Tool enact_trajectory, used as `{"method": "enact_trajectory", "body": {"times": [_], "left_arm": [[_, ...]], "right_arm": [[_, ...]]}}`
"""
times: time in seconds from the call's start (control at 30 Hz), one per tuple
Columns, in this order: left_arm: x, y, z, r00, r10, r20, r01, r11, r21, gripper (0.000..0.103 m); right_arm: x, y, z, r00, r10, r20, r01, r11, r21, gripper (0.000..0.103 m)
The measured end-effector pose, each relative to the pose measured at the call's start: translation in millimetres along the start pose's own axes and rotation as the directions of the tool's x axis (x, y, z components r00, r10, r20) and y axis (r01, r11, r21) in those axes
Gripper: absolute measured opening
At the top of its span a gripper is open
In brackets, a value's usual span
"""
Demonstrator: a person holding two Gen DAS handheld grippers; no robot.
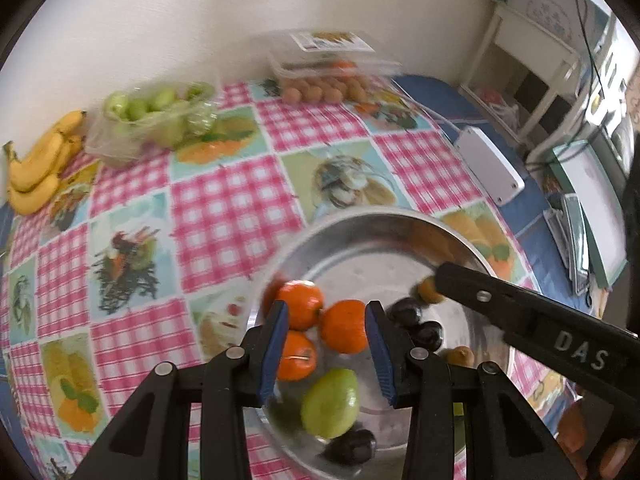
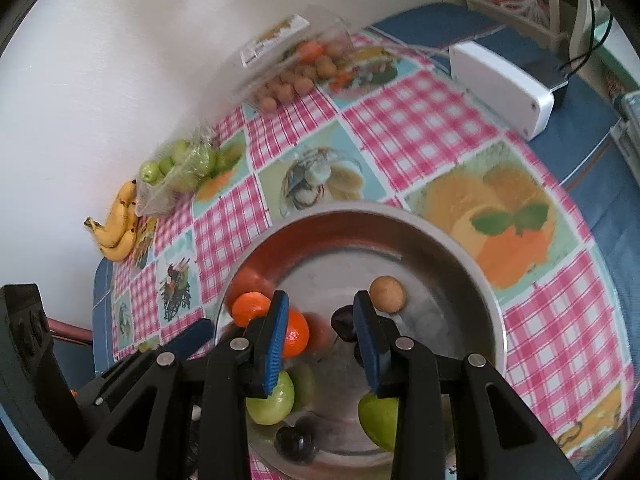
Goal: Organize fruits
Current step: 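Lower the orange into the bowl and open the left tool while the right tool releases the plum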
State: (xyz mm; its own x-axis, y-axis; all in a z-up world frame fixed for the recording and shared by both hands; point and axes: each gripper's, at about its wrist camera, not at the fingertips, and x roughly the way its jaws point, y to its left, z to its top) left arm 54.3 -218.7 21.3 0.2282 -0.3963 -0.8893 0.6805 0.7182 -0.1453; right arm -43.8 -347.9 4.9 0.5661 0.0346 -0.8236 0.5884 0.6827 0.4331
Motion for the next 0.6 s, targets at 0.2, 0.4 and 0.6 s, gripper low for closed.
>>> {"method": "enact_trajectory", "body": {"times": [0.2, 0.4, 0.6], "left_arm": [[-13, 28, -2, 0.998, 0.057, 0.024, -0.055, 0.996, -0.066, 0.043], [-12, 54, -11, 0.995, 0.096, 0.008, -0.094, 0.986, -0.135, 0.043], [-6, 74, -18, 0.991, 0.136, -0.017, -0.136, 0.974, -0.183, 0.051]], "right_arm": [[-10, 9, -2, 0.999, -0.048, 0.007, 0.048, 0.998, -0.04, 0.036], [-1, 15, -8, 0.992, -0.122, -0.024, 0.12, 0.99, -0.079, 0.044], [7, 21, -15, 0.985, -0.169, -0.047, 0.163, 0.98, -0.115, 0.053]]}}
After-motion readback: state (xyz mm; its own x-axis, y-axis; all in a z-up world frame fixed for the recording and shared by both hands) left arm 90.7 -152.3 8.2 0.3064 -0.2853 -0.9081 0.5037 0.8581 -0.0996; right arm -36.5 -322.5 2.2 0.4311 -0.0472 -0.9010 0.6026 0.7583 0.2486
